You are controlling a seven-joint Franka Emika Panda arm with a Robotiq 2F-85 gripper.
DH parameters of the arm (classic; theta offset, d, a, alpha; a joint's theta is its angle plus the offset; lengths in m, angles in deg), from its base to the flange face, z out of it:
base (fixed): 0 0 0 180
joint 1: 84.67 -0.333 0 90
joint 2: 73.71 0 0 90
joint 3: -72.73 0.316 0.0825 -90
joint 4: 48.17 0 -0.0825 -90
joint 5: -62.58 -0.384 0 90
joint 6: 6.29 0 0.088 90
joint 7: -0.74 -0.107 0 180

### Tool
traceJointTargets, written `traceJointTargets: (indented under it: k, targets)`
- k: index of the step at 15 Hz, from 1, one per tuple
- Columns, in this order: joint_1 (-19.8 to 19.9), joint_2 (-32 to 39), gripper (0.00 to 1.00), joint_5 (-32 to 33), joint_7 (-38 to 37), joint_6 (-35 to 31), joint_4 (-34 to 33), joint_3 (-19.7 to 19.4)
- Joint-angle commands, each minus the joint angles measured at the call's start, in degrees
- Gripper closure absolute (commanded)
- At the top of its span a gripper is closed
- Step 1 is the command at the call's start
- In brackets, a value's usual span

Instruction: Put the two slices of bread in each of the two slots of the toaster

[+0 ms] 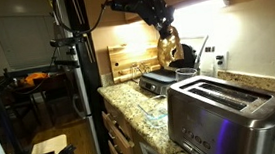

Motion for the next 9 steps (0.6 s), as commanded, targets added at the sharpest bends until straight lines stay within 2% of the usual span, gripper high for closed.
traceJointTargets:
  k: [1,9]
  targets:
    - [1.5,-1.8,0.92,1.0,3.9,0.2,0.5,-1.9]
    - [3.4,1.2,0.92,0.5,9.7,-4.4,-0.5,-4.6]
